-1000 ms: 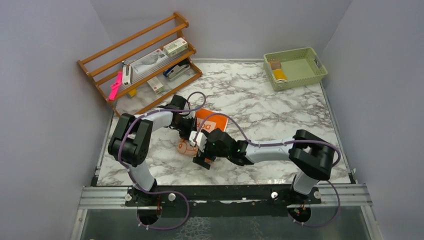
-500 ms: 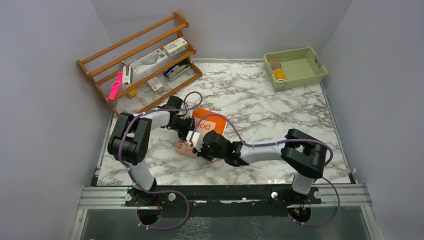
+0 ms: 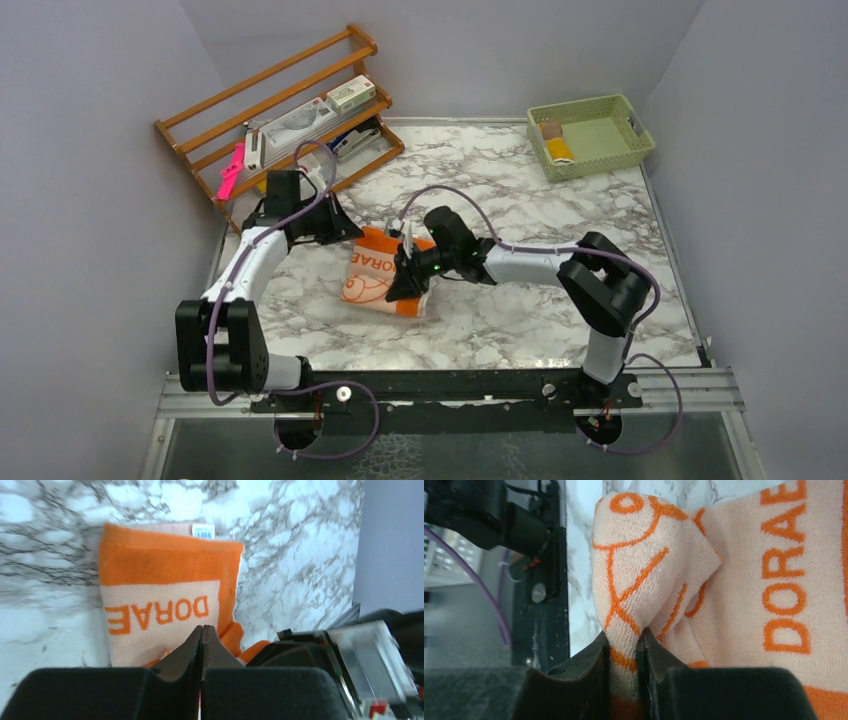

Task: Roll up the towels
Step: Roll the towel at the center of the board.

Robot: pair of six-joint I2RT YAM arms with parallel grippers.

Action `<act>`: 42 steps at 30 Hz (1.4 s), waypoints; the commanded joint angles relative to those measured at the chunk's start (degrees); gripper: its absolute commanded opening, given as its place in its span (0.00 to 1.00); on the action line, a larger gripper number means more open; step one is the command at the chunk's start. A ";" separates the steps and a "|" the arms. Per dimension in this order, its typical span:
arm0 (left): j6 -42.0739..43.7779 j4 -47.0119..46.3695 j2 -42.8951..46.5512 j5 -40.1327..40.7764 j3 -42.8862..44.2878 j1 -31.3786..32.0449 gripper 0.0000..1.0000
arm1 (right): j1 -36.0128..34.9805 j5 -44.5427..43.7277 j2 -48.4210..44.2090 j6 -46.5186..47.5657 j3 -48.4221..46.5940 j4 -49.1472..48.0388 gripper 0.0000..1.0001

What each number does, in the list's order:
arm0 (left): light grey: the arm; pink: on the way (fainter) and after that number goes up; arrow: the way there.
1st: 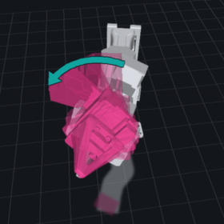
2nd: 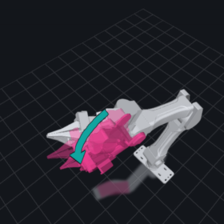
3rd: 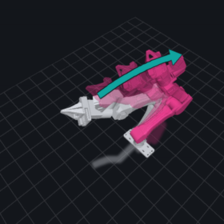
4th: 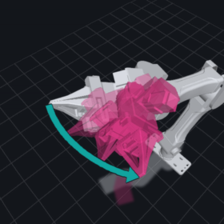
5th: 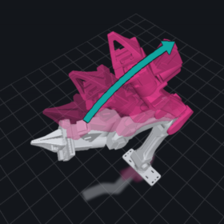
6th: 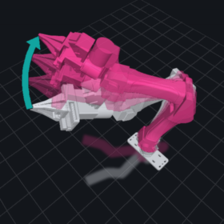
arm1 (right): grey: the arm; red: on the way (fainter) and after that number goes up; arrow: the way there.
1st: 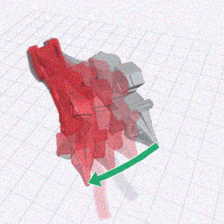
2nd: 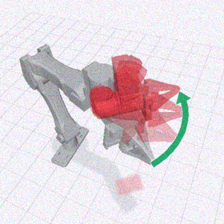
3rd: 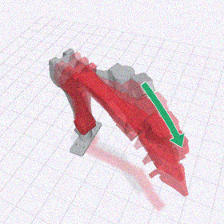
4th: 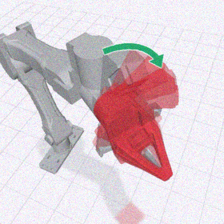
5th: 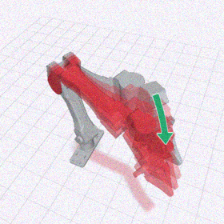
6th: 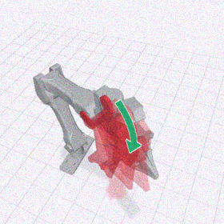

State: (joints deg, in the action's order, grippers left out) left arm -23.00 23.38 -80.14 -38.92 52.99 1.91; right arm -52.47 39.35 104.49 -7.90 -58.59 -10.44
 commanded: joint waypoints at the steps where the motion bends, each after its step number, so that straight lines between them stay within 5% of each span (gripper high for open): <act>1: -2.65 -2.31 6.44 2.17 -2.41 -3.66 0.00 | 3.76 16.95 5.18 -8.23 -7.23 3.29 0.09; 6: -2.28 -3.63 11.40 -4.83 -6.06 -4.10 0.00 | 6.69 26.73 14.54 -17.04 -12.74 1.53 0.09; 11: -5.43 -5.95 12.71 -9.57 -13.25 -3.92 0.00 | 10.25 33.64 21.35 -35.27 -10.69 -18.46 0.08; 17: -13.26 -14.60 11.59 -9.43 -21.73 -2.44 0.00 | 10.94 35.35 27.06 -39.83 -14.66 -19.38 0.09; 24: -17.34 -20.55 10.35 -5.51 -26.26 -0.93 0.00 | 10.93 35.70 31.27 -52.28 -13.36 -32.53 0.14; 28: -17.21 -22.36 6.73 -0.70 -26.90 -0.86 0.00 | 10.92 32.74 28.56 -42.71 -15.25 -21.47 0.36; 33: -17.52 -26.00 0.73 3.16 -26.49 -0.61 0.00 | 10.66 18.45 19.15 -15.82 -20.61 4.16 0.65; 42: -14.38 -23.86 -3.80 5.03 -22.00 -0.41 0.00 | 4.55 -5.23 -6.33 15.03 -0.70 -5.77 0.73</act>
State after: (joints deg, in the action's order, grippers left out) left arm -40.53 -2.52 -81.78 -38.28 28.93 1.26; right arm -42.65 47.48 106.39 -14.57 -67.31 -12.36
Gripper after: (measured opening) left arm 0.009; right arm 0.712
